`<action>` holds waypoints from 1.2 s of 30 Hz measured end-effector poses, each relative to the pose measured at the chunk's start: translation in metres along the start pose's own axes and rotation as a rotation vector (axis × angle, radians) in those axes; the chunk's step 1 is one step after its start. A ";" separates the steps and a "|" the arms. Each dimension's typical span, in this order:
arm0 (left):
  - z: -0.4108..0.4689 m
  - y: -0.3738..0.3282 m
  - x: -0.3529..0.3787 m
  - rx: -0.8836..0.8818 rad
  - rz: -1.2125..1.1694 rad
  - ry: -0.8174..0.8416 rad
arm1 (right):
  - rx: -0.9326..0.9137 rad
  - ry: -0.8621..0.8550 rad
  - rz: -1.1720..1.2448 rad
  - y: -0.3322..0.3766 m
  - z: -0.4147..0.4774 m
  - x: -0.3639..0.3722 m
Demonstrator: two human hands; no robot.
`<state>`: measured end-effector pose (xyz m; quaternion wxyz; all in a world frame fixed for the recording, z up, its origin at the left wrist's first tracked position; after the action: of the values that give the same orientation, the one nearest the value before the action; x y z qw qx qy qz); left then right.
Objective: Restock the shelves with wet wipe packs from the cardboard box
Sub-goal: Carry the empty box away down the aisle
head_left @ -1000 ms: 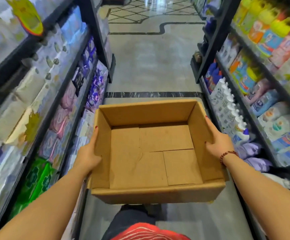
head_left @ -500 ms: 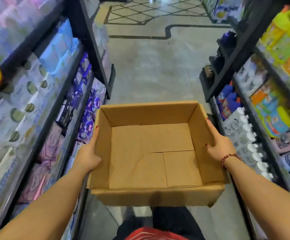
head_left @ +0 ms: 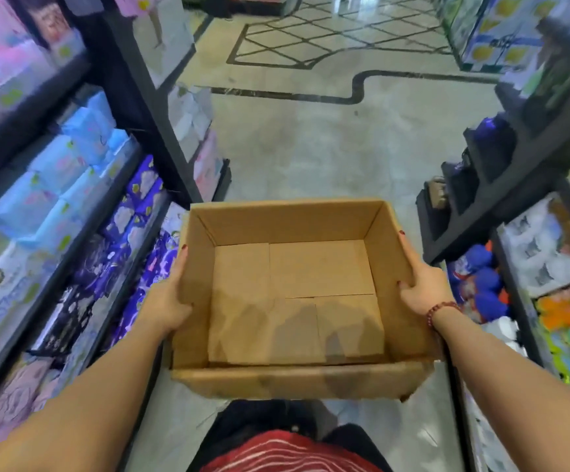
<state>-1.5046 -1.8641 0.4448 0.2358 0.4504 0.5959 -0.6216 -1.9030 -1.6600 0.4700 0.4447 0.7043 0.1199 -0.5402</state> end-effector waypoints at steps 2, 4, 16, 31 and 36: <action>0.042 -0.017 0.008 0.006 0.006 0.007 | 0.021 0.004 -0.011 -0.001 0.044 -0.001; 0.091 -0.035 0.018 0.027 -0.001 0.014 | 0.029 -0.014 -0.040 -0.004 0.091 0.000; 0.385 -0.182 0.056 0.083 -0.012 0.022 | 0.114 -0.027 -0.112 0.011 0.401 -0.016; 0.629 -0.344 0.126 -0.162 -0.005 -0.068 | -0.041 0.074 -0.077 -0.010 0.782 -0.039; 0.688 -0.387 0.128 -0.037 -0.024 -0.189 | -0.065 0.118 -0.072 0.000 0.886 -0.040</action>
<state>-2.0794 -2.4199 0.4622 0.2919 0.3780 0.5878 -0.6530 -2.4984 -2.3173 0.4860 0.4397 0.7154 0.1883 -0.5093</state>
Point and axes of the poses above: each hand's wrist, its own z-axis towards the middle knuckle, its own x-axis out of the palm, y = z × x, the point moved 1 cm from there along z, towards the middle knuckle, and after that the axes turned 9 degrees about -y, right-handed, at the moved point
